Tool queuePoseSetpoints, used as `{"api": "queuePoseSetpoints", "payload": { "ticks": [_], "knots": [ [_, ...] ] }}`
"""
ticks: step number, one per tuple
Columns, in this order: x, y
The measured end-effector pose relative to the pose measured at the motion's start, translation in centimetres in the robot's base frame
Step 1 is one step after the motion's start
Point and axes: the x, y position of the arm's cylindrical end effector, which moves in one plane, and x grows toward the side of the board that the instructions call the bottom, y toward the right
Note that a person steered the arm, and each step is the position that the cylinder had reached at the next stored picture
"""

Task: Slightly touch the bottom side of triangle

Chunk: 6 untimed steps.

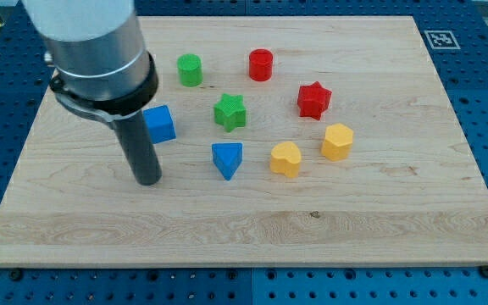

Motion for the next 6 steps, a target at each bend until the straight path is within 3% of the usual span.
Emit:
{"api": "queuePoseSetpoints", "payload": {
  "ticks": [2, 3, 5, 6],
  "knots": [
    [1.6, 7.9],
    [1.6, 7.9],
    [1.9, 15.2],
    [1.5, 16.0]
  ]
}}
